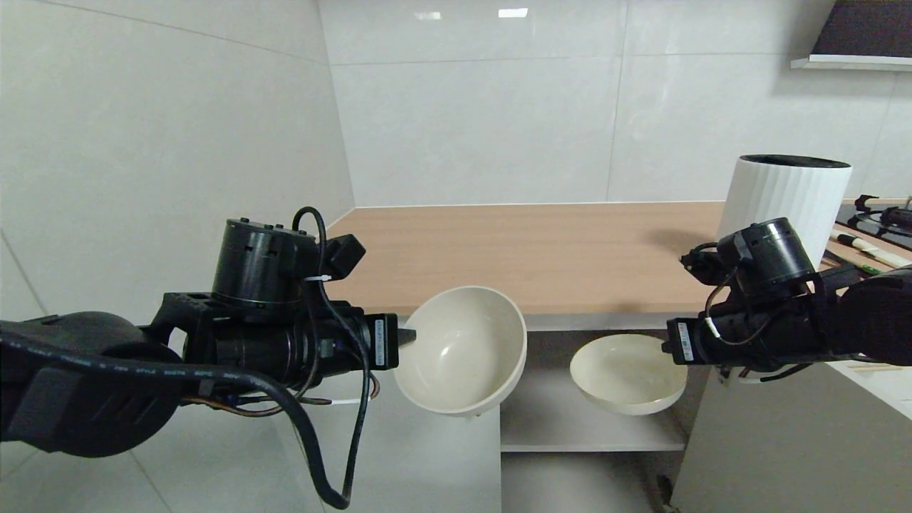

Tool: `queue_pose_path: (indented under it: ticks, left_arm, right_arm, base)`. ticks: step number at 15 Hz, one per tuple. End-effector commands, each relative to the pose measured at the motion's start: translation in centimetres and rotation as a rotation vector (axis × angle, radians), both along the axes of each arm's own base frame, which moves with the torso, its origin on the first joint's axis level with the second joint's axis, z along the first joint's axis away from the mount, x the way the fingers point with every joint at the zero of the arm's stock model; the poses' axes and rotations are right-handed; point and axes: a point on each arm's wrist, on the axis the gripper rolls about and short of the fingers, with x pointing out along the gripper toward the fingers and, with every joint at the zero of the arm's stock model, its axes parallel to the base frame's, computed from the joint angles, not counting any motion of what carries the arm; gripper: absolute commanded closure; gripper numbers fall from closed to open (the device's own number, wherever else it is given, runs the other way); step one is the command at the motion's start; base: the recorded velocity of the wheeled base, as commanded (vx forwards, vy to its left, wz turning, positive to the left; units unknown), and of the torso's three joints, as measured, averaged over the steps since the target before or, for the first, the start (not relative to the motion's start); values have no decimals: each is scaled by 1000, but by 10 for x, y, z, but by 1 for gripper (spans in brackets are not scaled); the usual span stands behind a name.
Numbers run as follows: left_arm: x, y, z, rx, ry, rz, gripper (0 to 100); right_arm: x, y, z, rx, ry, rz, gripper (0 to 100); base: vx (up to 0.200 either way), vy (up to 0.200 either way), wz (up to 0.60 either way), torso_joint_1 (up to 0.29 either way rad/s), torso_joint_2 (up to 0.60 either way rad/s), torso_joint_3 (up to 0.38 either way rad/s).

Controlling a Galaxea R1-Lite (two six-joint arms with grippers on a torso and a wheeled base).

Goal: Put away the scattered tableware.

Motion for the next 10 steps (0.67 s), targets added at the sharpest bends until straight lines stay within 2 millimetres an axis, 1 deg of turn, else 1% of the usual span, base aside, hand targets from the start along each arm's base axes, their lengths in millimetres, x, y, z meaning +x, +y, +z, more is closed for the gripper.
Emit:
queue_pose_path:
  ticks: [1, 6, 10]
  left_arm:
    - [1, 0, -1, 2, 4, 0, 100]
    - [2, -1, -3, 4, 7, 1, 100]
    - [2, -1, -3, 4, 7, 1, 100]
  right_arm:
    - [0, 1, -2, -2, 6, 3, 100]
    - [-1, 3, -6, -8, 22, 8, 100]
    - [1, 4, -10, -12, 32, 11, 100]
  base:
    - [0, 0, 0, -173, 461, 276]
    - [0, 0, 0, -167, 465, 292]
    - [0, 0, 0, -132, 441, 308]
